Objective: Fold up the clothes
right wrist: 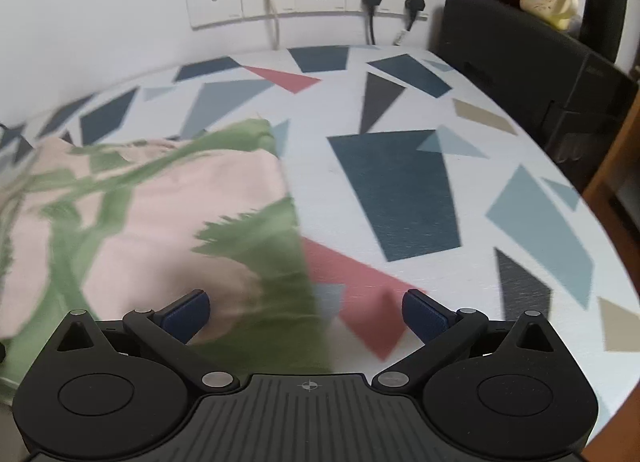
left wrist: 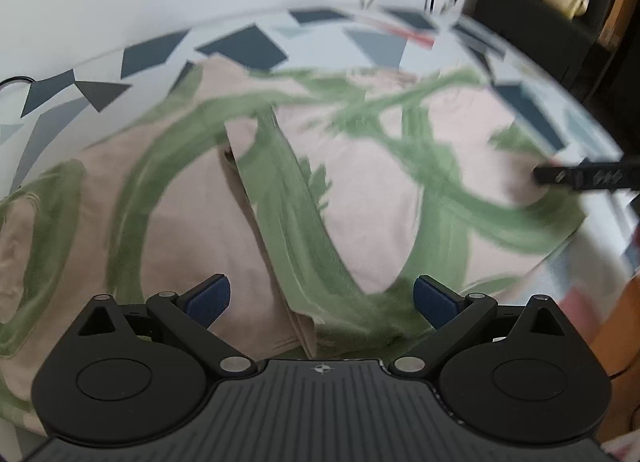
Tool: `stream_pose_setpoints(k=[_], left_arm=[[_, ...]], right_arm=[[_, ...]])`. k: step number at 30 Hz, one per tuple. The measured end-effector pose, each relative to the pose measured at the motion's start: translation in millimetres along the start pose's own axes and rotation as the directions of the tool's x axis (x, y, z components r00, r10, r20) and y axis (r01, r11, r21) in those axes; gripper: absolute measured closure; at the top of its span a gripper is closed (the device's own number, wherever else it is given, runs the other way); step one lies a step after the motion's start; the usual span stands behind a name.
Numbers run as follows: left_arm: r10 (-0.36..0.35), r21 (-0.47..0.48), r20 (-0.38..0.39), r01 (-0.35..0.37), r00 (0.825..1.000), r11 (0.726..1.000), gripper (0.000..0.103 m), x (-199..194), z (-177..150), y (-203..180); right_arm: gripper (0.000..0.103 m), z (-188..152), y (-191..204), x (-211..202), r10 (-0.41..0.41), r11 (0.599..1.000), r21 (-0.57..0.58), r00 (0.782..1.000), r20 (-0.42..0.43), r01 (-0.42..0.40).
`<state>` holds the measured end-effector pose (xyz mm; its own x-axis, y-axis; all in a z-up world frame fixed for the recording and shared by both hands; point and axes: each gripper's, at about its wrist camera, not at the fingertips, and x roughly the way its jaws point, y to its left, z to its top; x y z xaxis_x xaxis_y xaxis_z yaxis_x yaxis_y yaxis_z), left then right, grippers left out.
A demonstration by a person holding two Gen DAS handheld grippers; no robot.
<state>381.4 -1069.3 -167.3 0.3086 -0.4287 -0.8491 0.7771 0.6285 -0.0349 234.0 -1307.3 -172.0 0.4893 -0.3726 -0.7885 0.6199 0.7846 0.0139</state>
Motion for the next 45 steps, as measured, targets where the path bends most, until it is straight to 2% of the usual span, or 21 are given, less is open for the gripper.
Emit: stream_pose_setpoints(k=[8,16,18,21,24,25,27,28,30,33,34,36,38,41,43,45], left_arm=[[0.038,-0.022,0.060,-0.037,0.997,0.999,0.000,2.6,-5.8,-6.7],[0.042,-0.031,0.077,-0.040,0.996,0.999,0.000,0.9,-8.6,-7.5],[0.038,-0.033,0.063,-0.036,0.997,0.999,0.000,-1.8,-9.4,-5.3],[0.039,-0.123,0.056,-0.032,0.998,0.992,0.000,-15.1,-15.4,12.9],[0.039,-0.283,0.129,-0.001,0.991,0.959,0.000,-43.1,-31.6,46.5],[0.068,-0.326,0.149,-0.016,0.987,0.945,0.000,-52.8,-39.3,57.1],[0.163,-0.409,0.165,-0.083,0.973,0.909,0.000,-70.5,-54.9,77.6],[0.226,-0.447,0.158,-0.135,0.961,0.885,0.001,-77.8,-62.1,87.4],[0.301,-0.524,0.154,-0.181,0.941,0.832,0.001,-89.1,-77.8,110.3],[0.363,-0.639,0.093,-0.224,0.927,0.736,0.001,-93.5,-94.5,149.9],[0.374,-0.688,0.056,-0.236,0.926,0.686,0.001,-92.0,-99.3,165.8],[0.379,-0.773,0.040,-0.211,0.925,0.598,0.003,-91.5,-109.0,192.0],[0.394,-0.816,0.041,-0.196,0.918,0.544,0.003,-91.8,-113.8,210.2],[0.408,-0.816,0.023,-0.218,0.913,0.535,0.006,-85.7,-114.6,225.6],[0.400,-0.802,0.028,-0.218,0.916,0.556,0.007,-80.8,-113.4,232.4],[0.408,-0.778,0.042,-0.227,0.912,0.586,0.007,-77.8,-109.8,232.8]], right_arm=[[0.001,-13.1,-5.2,7.3,0.012,1.000,0.018,1.000,-0.010,-0.012],[0.001,-25.5,-3.3,6.6,0.006,0.999,0.044,0.997,0.080,-0.009],[0.001,-23.7,-3.1,6.4,0.003,0.999,0.051,0.997,0.072,-0.006],[0.001,-21.0,-2.9,6.2,-0.002,0.998,0.063,0.998,0.060,-0.002],[0.001,-16.2,-2.8,2.1,0.003,0.995,0.095,0.999,0.050,-0.008],[0.001,-14.5,-2.5,-3.1,0.018,0.993,0.119,0.997,0.071,-0.026],[0.001,-10.0,3.5,-10.4,0.039,0.988,0.142,0.994,0.106,-0.053],[0.001,-7.4,7.7,-11.9,0.043,0.988,0.145,0.993,0.110,-0.059],[0.001,-2.6,18.4,-9.8,0.051,0.988,0.139,0.994,0.096,-0.065],[0.001,0.6,39.1,-6.2,0.052,0.986,0.151,0.995,0.089,-0.065],[0.001,0.8,45.9,-7.4,0.048,0.984,0.167,0.994,0.101,-0.065],[0.001,1.2,60.1,-14.6,0.053,0.975,0.207,0.988,0.147,-0.083],[0.001,4.5,76.6,-20.0,0.079,0.971,0.210,0.983,0.165,-0.113],[0.001,9.8,104.4,-23.0,0.113,0.977,0.162,0.981,0.161,-0.139],[0.001,11.9,119.9,-25.0,0.114,0.982,0.133,0.980,0.162,-0.136],[0.001,12.5,132.2,-28.2,0.115,0.983,0.124,0.978,0.176,-0.138]])
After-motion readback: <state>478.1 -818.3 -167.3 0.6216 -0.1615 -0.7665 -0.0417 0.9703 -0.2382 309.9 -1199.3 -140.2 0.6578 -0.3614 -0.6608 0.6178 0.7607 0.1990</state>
